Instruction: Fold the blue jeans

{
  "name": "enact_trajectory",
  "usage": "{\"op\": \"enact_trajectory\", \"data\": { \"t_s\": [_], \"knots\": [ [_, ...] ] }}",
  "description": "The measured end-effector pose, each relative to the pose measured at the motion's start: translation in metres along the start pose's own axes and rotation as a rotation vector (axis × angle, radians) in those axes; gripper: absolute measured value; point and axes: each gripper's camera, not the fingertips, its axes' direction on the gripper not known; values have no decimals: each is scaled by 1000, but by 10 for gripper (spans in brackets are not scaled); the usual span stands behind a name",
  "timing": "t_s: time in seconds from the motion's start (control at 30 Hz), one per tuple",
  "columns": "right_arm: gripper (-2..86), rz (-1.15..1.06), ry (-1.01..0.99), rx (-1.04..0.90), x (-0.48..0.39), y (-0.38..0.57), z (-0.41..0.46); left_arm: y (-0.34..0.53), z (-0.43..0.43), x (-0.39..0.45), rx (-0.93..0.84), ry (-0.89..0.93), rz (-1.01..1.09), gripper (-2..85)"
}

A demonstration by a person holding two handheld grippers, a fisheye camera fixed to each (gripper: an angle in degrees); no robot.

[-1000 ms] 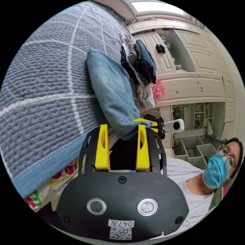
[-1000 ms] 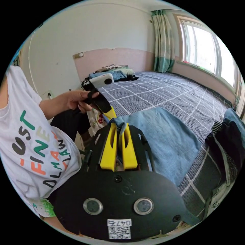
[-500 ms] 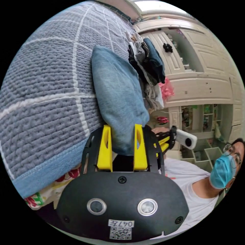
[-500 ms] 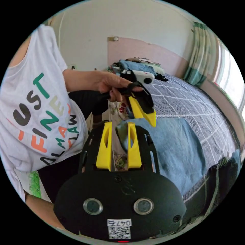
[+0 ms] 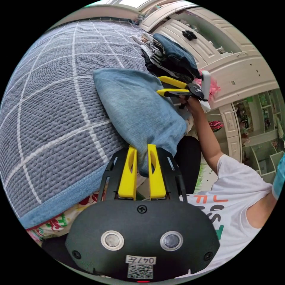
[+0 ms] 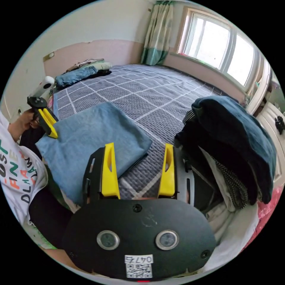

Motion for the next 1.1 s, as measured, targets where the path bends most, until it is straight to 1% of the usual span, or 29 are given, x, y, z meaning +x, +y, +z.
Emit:
{"op": "enact_trajectory", "data": {
  "t_s": [0.07, 0.13, 0.23, 0.3, 0.4, 0.43, 0.47, 0.5, 0.57, 0.67, 0.73, 0.83, 0.97, 1.03, 1.1],
  "knots": [
    [176, 59, -136, -49, 20, -7, 19, -2, 7, 7, -5, -6, 5, 58],
    [158, 129, -239, -56, 30, -6, 27, -3, 15, 14, -12, -8, 9, 57],
    [112, 91, -220, -45, 12, -11, 20, -5, 28, 24, -22, -9, 11, 56],
    [90, 61, -172, -52, -5, -16, 15, -6, 39, 32, -31, -14, 8, 55],
    [50, -10, -54, -64, -33, -26, 4, -6, 52, 44, -28, -30, 11, 53],
    [41, -93, 23, -57, -53, -31, -3, -6, 54, 48, -29, -36, 12, 52],
    [36, -187, 142, -73, -77, -34, -5, -6, 59, 55, -28, -53, 20, 49],
    [33, -239, 210, -77, -90, -35, -5, -5, 63, 62, -25, -76, 29, 44],
    [28, -469, 495, -91, -142, -29, -1, -5, 69, 77, -22, -118, 60, 35],
    [23, -640, 723, -109, -181, -21, 6, -3, 79, 105, -21, -199, 123, 23],
    [22, -616, 725, -86, -184, -22, -2, -1, 83, 119, -17, -224, 155, 19],
    [21, -450, 611, -4, -166, -29, -33, 3, 81, 137, 26, -188, 185, 15],
    [20, -324, 587, 56, -143, -38, -85, -4, 65, 161, 83, -70, 239, 12],
    [19, -284, 596, 69, -130, -42, -114, -15, 55, 177, 90, -22, 295, 11],
    [19, -228, 603, 74, -108, -48, -150, -45, 41, 204, 94, 48, 390, 11]
  ]
}}
